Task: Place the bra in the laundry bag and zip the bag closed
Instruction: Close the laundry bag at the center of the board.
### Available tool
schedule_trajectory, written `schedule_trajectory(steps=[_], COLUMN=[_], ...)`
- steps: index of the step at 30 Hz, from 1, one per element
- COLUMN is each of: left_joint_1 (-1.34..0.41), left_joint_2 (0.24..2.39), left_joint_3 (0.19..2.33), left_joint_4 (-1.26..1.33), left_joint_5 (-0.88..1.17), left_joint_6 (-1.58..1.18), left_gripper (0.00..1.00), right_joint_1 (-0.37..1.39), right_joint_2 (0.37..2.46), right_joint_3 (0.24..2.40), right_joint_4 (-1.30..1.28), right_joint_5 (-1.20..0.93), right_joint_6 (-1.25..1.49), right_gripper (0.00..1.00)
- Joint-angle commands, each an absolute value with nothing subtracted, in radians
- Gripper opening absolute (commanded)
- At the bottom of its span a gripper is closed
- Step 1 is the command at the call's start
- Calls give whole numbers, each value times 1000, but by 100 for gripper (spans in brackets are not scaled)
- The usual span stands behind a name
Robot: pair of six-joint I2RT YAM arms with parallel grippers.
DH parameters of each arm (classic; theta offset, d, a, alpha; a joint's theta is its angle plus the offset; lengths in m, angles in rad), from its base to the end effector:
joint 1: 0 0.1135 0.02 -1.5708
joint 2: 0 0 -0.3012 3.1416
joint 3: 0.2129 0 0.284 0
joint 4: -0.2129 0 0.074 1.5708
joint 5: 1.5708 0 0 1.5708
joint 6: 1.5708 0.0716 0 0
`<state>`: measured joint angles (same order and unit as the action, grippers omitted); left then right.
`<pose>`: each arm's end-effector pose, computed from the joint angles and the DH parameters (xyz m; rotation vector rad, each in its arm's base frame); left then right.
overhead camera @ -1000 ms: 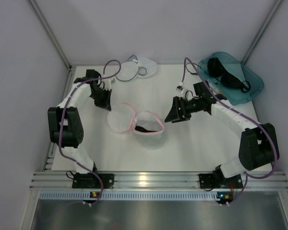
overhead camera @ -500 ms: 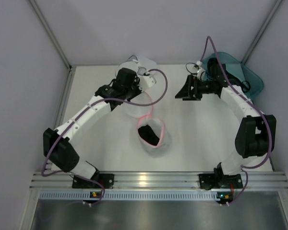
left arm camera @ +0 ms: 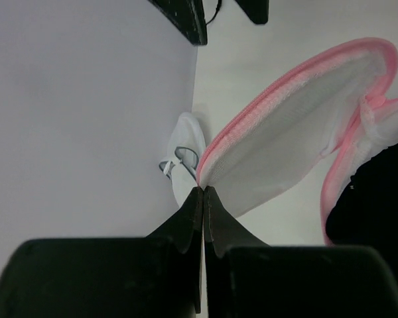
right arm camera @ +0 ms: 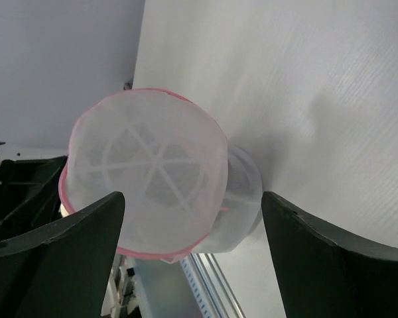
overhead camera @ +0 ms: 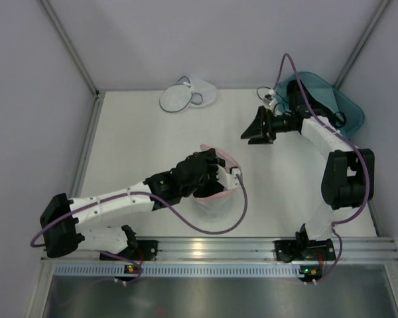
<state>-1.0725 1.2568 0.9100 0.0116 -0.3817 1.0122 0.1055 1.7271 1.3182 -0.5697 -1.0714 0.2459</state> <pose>0.1864 -0.2868 0.3159 1.4904 1.1684 0.3221 0.3970 0.1052 0.2659 -0.2594 2.3717 1.4973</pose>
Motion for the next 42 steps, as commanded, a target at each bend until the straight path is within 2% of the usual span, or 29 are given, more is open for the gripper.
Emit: schedule_trajectory(steps=[1, 8, 15, 19, 23, 25, 26, 31, 36, 42], left_joint_1=[-1137, -1275, -1477, -1509, -1523, -1525, -1526, -1528, -1529, -1529], left_joint_2=[1161, 1046, 930, 902, 887, 877, 865, 813, 759, 764], left_joint_3=[852, 691, 575, 534, 494, 480, 465, 419, 365, 348], left_joint_4=[222, 293, 316, 314, 314, 313, 313, 310, 310, 310], left_joint_5=[-430, -456, -578, -603, -614, -621, -627, -664, -660, -644], left_joint_6=[1071, 1189, 1272, 1275, 1282, 1285, 1295, 1316, 1339, 1333], left_gripper=[0, 0, 0, 0, 0, 0, 0, 0, 0, 0], right_joint_1=[147, 193, 230, 270, 304, 311, 310, 278, 278, 325], right_joint_2=[1738, 1830, 1867, 1881, 1937, 2000, 2012, 1931, 1761, 1764], right_joint_3=[1330, 1322, 1270, 1259, 1288, 1324, 1325, 1254, 1069, 1061], right_joint_4=[-569, -778, -833, -920, -1203, -1472, -1494, -1274, -806, -747], right_joint_5=[-1155, -1193, -1305, -1351, -1411, -1436, -1439, -1407, -1333, -1325], right_joint_6=[230, 19, -75, -158, -409, -700, -765, -528, -54, -6], right_gripper=[84, 85, 84, 82, 77, 76, 75, 76, 83, 78])
